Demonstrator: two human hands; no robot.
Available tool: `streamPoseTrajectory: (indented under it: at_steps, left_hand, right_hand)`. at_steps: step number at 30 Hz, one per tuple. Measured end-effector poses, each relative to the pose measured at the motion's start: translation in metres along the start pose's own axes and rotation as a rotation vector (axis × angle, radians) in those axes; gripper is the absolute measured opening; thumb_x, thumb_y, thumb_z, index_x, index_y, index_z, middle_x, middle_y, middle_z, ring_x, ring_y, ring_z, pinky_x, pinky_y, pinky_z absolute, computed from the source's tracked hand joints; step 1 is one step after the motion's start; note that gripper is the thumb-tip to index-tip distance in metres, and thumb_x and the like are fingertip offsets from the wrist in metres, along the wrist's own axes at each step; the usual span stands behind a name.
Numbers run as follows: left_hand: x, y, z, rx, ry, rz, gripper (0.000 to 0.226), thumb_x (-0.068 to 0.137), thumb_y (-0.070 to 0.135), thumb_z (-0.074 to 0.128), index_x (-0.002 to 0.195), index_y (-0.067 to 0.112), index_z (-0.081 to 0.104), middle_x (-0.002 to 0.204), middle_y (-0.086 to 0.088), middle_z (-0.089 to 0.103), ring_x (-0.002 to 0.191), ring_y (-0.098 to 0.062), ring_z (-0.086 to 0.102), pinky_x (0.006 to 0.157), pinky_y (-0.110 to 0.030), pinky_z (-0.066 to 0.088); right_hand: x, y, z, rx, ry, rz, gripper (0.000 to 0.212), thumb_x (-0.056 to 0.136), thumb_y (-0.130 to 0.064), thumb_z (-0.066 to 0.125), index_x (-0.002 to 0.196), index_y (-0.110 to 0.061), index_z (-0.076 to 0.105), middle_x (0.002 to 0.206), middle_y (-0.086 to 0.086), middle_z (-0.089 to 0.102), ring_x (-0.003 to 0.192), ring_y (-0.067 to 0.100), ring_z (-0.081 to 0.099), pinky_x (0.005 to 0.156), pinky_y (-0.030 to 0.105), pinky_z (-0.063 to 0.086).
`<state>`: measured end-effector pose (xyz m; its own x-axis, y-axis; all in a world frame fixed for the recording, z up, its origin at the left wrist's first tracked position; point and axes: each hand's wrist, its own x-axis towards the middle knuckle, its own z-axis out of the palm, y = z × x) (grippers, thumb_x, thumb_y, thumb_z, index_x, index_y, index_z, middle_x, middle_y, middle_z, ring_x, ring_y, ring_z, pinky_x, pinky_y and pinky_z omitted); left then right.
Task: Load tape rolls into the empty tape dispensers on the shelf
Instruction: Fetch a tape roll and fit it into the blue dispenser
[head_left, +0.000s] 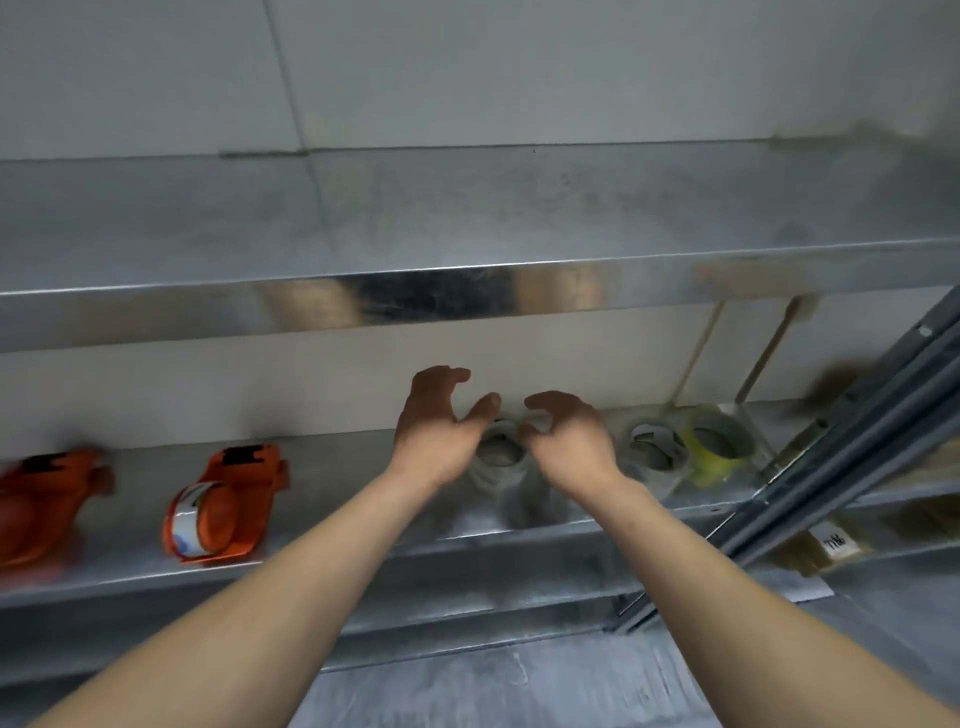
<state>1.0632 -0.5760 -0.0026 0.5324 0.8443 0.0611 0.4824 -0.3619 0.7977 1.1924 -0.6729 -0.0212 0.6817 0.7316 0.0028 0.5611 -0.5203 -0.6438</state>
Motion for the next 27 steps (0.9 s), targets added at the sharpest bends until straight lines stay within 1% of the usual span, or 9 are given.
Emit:
streamPoseTrajectory:
  at_steps: [3,6,8,10,13,19,22,24,27]
  left_hand:
    - [-0.003,-0.001,0.001,-0.009,0.045,-0.057,0.050,0.087,0.045,0.065,0.131,0.025,0.052,0.141,0.004,0.046,0.121,-0.018,0.053,0.100,-0.029,0.042]
    - [-0.007,-0.003,-0.001,-0.012,0.086,-0.107,0.053,0.088,0.044,0.064,0.134,0.024,0.050,0.142,0.003,0.045,0.120,-0.013,0.052,0.100,-0.025,0.039]
    - [-0.012,-0.005,-0.002,-0.010,0.102,-0.144,0.053,0.088,0.044,0.064,0.135,0.024,0.050,0.142,0.003,0.044,0.110,-0.010,0.052,0.097,-0.023,0.038]
    - [-0.017,-0.010,-0.003,0.004,0.116,-0.176,0.053,0.088,0.045,0.064,0.135,0.023,0.050,0.142,0.002,0.045,0.116,-0.014,0.053,0.097,-0.022,0.037]
    - [-0.025,-0.017,-0.007,0.008,0.144,-0.216,0.053,0.088,0.044,0.065,0.134,0.021,0.051,0.140,-0.001,0.047,0.127,-0.018,0.048,0.099,-0.020,0.033]
    - [-0.037,-0.028,-0.014,0.041,0.178,-0.265,0.055,0.088,0.045,0.063,0.135,0.020,0.050,0.140,-0.003,0.048,0.127,-0.020,0.049,0.101,-0.024,0.036]
    - [-0.040,-0.029,-0.017,0.051,0.186,-0.272,0.054,0.088,0.045,0.064,0.135,0.021,0.051,0.140,-0.003,0.048,0.127,-0.020,0.050,0.099,-0.022,0.035]
    - [-0.041,-0.029,-0.018,0.049,0.191,-0.264,0.054,0.088,0.045,0.064,0.135,0.021,0.051,0.141,-0.003,0.047,0.126,-0.020,0.050,0.099,-0.022,0.035]
    - [-0.041,-0.027,-0.023,0.032,0.209,-0.253,0.054,0.088,0.044,0.064,0.135,0.021,0.051,0.141,-0.003,0.048,0.128,-0.020,0.050,0.100,-0.024,0.035]
  right_hand:
    - [0.011,0.005,0.009,-0.213,-0.196,-0.103,0.029,0.086,-0.025,0.060,0.114,-0.020,0.069,0.119,0.005,0.070,0.111,0.029,0.064,0.089,0.034,0.053]
    - [0.019,0.013,0.024,-0.411,-0.367,-0.205,0.029,0.086,-0.025,0.056,0.114,-0.025,0.065,0.118,0.005,0.069,0.104,0.029,0.065,0.076,0.030,0.048]
    - [0.024,0.019,0.033,-0.498,-0.434,-0.259,0.037,0.086,-0.023,0.055,0.122,-0.027,0.062,0.126,0.004,0.065,0.110,0.029,0.063,0.085,0.032,0.050]
    - [0.025,0.023,0.042,-0.576,-0.504,-0.316,0.041,0.088,-0.019,0.055,0.128,-0.027,0.058,0.132,0.004,0.062,0.116,0.029,0.061,0.095,0.038,0.051]
    - [0.027,0.024,0.053,-0.632,-0.567,-0.349,0.037,0.087,-0.017,0.053,0.123,-0.022,0.059,0.128,0.008,0.064,0.114,0.032,0.063,0.093,0.039,0.053]
    - [0.026,0.017,0.071,-0.592,-0.604,-0.311,0.026,0.090,-0.025,0.056,0.112,-0.013,0.065,0.124,0.010,0.066,0.114,0.030,0.064,0.090,0.034,0.052]
    - [0.019,0.017,0.077,-0.539,-0.651,-0.271,0.014,0.088,-0.023,0.055,0.095,-0.016,0.064,0.113,0.009,0.069,0.104,0.029,0.065,0.077,0.028,0.049]
    - [0.020,0.010,0.076,-0.379,-0.634,-0.195,0.013,0.089,-0.028,0.054,0.083,-0.018,0.060,0.104,0.008,0.070,0.098,0.029,0.065,0.072,0.026,0.042]
    - [0.024,-0.014,0.063,0.088,-0.510,0.082,0.025,0.091,-0.027,0.055,0.076,-0.011,0.066,0.085,0.010,0.074,0.079,0.028,0.070,0.064,0.029,0.049]
